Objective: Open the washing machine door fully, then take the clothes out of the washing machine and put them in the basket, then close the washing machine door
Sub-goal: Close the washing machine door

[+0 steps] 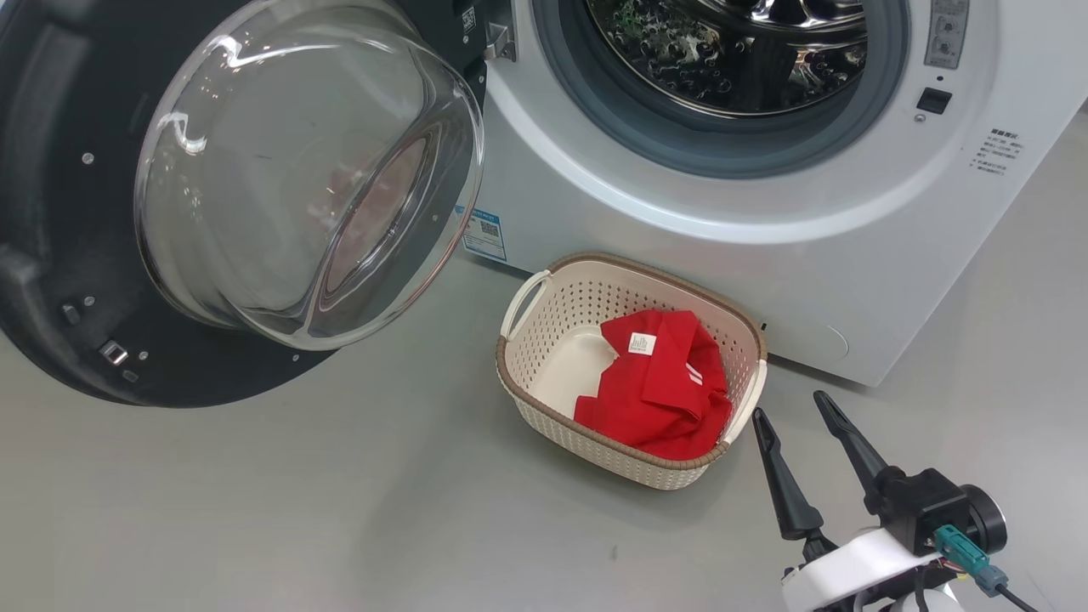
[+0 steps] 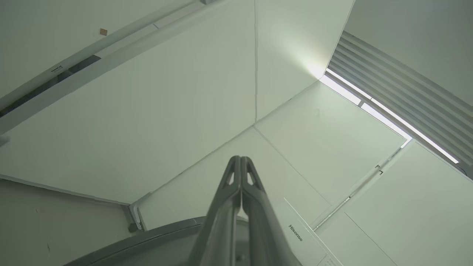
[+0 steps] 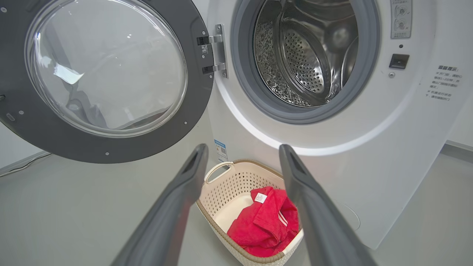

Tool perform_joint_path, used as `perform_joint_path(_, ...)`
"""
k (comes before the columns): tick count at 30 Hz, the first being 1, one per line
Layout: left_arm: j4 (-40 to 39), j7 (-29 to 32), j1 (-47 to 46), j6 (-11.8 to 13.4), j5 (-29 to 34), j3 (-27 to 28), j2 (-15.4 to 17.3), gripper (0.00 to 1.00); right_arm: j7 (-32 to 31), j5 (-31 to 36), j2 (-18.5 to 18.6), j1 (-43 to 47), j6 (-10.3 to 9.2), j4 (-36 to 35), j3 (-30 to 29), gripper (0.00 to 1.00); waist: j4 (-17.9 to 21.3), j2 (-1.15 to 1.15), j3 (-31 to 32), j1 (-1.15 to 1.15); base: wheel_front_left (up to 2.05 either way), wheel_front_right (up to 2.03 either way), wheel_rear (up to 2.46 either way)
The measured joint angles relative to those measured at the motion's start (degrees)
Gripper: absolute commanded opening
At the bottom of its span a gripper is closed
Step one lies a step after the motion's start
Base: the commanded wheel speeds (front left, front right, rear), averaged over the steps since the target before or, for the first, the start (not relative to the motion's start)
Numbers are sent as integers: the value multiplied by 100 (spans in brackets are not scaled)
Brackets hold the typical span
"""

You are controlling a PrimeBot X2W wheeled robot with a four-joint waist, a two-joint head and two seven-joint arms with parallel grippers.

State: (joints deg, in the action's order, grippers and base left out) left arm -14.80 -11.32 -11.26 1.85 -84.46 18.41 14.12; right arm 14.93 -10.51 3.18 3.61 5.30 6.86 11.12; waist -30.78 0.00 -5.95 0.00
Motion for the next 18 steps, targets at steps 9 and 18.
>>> perform_joint_path(9, 1316, 714, -308, 409, -463, 205, 633, 0, 1, 32, 62, -55, 19, -21, 32, 100, 49, 0, -116, 0, 0, 0, 0)
perform_joint_path(18, 2366, 1560, -442, 495, -793, -18, 1049, 0, 0, 60, 204, -122, 68, -58, 91, 100, 203, 0, -278, 0, 0, 0, 0)
